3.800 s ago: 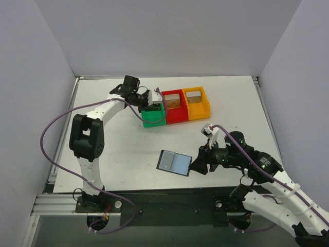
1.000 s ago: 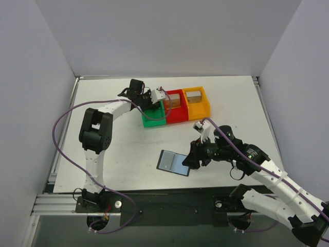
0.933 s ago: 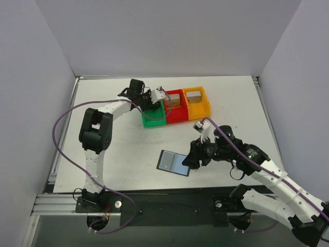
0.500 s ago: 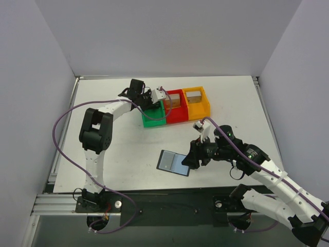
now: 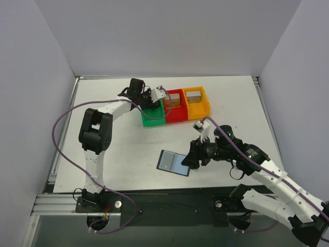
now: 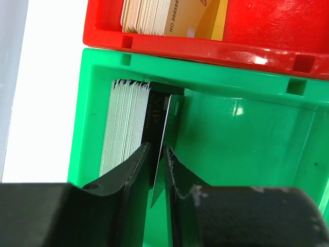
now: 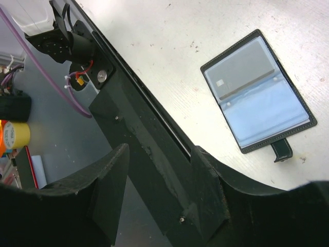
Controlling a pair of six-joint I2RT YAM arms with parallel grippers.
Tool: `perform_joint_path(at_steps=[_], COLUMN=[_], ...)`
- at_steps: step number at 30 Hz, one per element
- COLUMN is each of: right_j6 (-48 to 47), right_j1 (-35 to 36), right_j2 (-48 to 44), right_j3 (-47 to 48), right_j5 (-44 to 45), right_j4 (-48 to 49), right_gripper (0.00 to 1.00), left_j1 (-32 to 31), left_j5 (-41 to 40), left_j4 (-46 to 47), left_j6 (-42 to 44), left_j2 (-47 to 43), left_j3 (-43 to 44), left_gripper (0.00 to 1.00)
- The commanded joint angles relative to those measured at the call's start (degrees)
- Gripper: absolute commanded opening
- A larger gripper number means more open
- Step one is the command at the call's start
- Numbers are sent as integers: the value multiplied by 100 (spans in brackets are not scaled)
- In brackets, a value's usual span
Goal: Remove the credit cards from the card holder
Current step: Place the credit card in the storage box.
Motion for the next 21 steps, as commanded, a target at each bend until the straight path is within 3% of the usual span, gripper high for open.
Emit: perform_joint_path(at_steps=[1, 15, 21], right_j6=[52, 60, 43], right_j1=[4, 4, 3], right_j2=[22, 13, 66], right_j3=[-31, -49, -75], right_j5=[-134, -143, 23], right_j4=[183, 192, 192], right_gripper=[47, 47, 47], left_j1=[4, 4, -435], left_j5=[-78, -429, -1349], left_j4=[353, 643, 994], left_j6=[-33, -147, -690], left_j2=[-450, -599, -1738], left_j3=[235, 384, -220], left_gripper=[27, 28, 28])
